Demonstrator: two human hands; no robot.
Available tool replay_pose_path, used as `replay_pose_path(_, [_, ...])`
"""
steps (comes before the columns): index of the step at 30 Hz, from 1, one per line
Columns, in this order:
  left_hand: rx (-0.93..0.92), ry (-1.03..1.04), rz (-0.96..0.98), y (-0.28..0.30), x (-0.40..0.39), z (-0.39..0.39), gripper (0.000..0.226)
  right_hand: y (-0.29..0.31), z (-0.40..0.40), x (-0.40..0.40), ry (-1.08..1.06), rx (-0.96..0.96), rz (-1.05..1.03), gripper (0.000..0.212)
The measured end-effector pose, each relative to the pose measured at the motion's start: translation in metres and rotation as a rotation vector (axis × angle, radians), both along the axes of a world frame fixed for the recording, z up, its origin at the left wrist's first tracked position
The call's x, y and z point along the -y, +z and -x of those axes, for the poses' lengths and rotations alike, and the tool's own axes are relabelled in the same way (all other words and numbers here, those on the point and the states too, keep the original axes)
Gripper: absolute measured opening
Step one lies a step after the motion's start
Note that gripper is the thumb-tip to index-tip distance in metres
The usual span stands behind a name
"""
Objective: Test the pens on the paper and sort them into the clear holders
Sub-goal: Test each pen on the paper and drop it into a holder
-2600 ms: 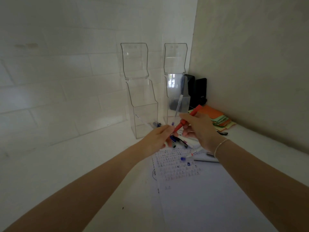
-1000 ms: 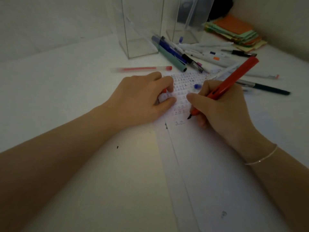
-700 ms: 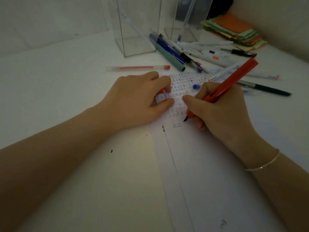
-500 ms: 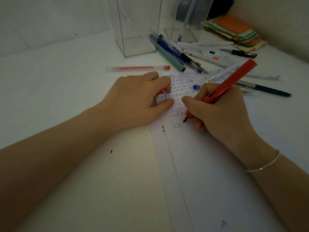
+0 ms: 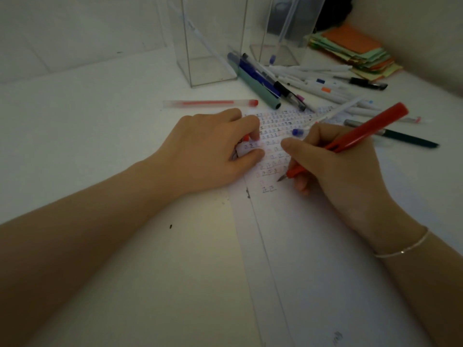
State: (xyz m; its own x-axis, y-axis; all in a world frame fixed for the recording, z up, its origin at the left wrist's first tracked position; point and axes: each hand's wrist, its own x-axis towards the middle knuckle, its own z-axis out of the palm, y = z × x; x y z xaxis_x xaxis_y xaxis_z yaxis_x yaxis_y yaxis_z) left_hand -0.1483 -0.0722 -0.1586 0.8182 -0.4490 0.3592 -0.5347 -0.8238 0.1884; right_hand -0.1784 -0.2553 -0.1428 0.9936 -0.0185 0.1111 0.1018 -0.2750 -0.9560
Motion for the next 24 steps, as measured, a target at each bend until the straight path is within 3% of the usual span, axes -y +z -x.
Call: replay_pose_path(24, [0.023,-0.006,0.003,-0.0004,-0.0002,0.0004,0.035,-0.0039,-0.0005,-0.0019,-0.111,0.038,0.095,0.025])
